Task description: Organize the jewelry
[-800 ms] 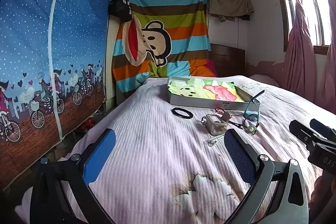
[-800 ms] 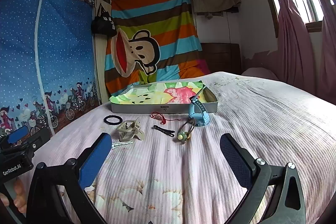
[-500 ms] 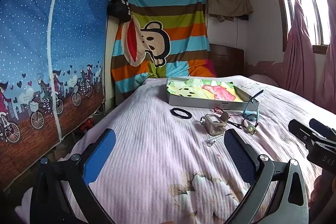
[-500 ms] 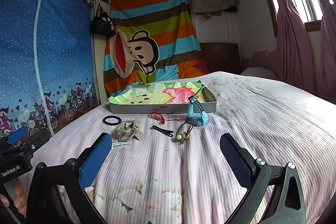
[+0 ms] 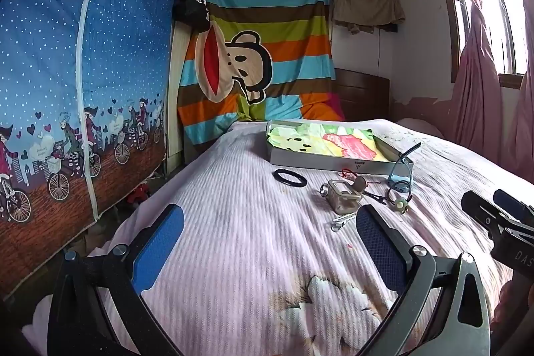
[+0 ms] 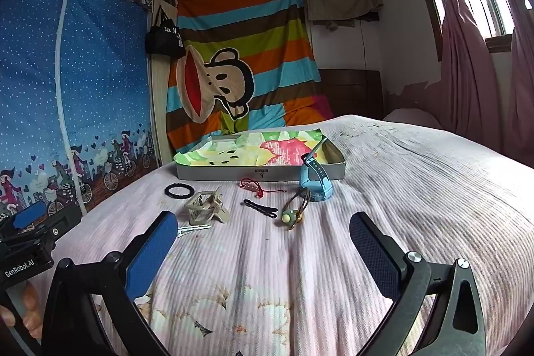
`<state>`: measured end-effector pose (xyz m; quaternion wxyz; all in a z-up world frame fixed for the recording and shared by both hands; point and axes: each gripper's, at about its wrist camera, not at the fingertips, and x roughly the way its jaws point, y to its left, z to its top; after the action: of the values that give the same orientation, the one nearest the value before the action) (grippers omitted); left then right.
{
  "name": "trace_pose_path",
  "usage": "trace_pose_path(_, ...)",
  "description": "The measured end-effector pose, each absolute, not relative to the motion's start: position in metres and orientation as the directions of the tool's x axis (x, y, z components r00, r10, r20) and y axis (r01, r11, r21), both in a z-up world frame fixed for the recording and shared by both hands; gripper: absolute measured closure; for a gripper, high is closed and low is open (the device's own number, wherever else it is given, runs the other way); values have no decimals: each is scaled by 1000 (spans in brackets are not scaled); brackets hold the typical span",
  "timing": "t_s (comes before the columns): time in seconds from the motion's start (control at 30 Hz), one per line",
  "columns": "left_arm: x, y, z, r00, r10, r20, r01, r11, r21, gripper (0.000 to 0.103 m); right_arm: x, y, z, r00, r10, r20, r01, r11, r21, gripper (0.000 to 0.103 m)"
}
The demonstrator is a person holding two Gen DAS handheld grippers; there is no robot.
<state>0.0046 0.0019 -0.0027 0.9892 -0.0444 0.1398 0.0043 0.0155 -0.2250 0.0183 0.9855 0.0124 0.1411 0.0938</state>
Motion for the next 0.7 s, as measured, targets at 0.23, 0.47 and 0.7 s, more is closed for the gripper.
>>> trace_pose_path(0.23,5,6,-4,962,-10,-274,-16,996,-92,2,15,-224,18,943,188,-276,-182,982,49,0)
trace_pose_path(0.47,5,9,-2,962,-9,-273,-16,996,-91,2,14,-224,18,943,189,-275,-183,982,49,0)
trace_pose_path(0.7,5,7,-2,962,-2,-272,-24,995,-93,2,15,-224,18,942,189,-276,-183,982,48,0)
